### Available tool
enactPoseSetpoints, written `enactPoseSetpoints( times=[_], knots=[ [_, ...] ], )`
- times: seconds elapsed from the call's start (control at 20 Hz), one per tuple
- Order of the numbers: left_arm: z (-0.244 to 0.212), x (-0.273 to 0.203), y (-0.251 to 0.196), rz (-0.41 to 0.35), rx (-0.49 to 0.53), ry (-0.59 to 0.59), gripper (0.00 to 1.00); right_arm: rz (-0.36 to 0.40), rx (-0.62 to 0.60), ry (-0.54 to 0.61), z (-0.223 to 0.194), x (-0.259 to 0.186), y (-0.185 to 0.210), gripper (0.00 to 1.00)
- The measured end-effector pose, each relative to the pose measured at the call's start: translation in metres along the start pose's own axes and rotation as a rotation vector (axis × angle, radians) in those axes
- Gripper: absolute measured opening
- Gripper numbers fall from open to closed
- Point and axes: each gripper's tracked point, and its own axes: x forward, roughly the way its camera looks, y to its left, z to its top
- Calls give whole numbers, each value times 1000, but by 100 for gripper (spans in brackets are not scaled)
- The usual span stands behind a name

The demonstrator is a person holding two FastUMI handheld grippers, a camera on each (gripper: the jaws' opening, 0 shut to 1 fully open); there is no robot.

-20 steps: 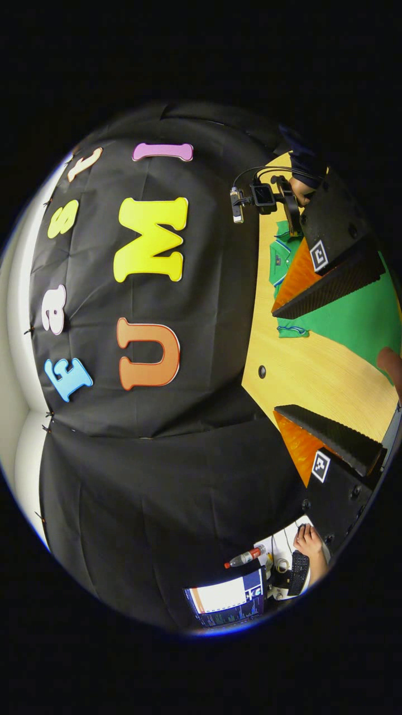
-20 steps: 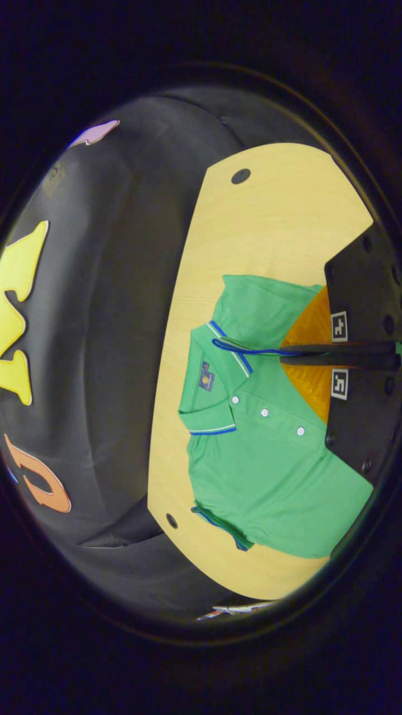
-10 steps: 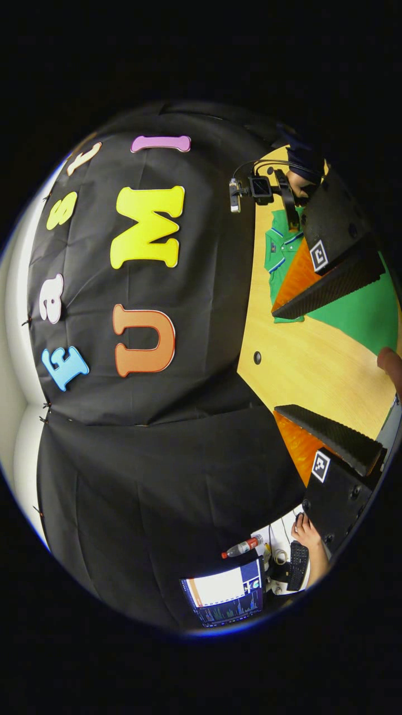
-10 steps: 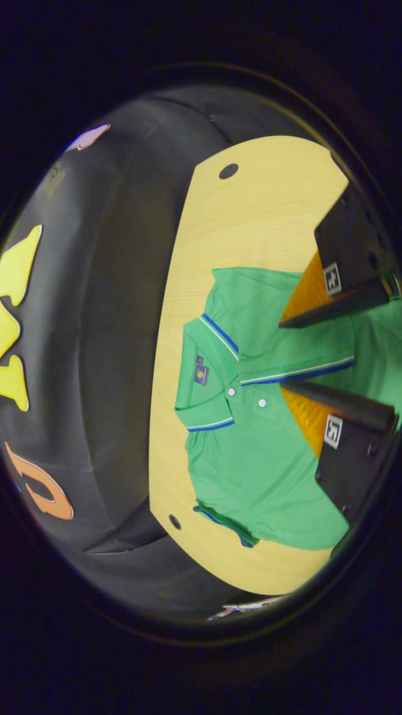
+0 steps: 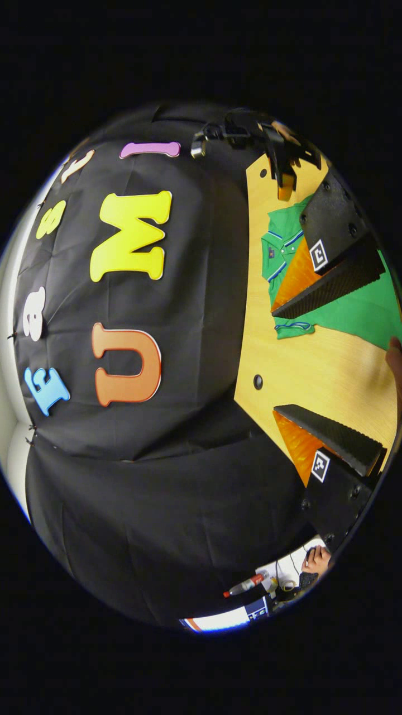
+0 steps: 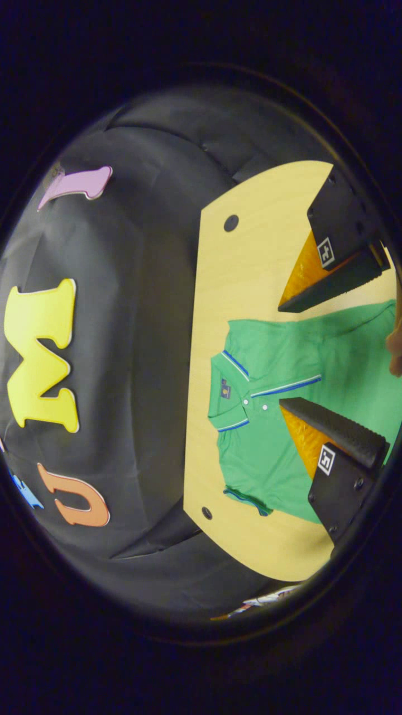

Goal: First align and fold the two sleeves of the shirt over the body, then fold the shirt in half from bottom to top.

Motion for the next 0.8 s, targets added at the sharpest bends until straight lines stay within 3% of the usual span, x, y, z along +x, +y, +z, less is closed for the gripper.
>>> enactPoseSetpoints(
  times=[0.3, 0.6, 0.8],
  knots=[
    [-68, 104, -38, -76, -34, 199, 100, -71, -22, -51, -21, -99, -36, 98],
    [-130, 190, -50, -24, 18, 353, 100, -182, 19, -30, -60, -175, -62, 97],
    [-145, 228, -56, -13, 18, 418, 90, -202, 53, -4, -80, -199, -63, 97]
  ],
)
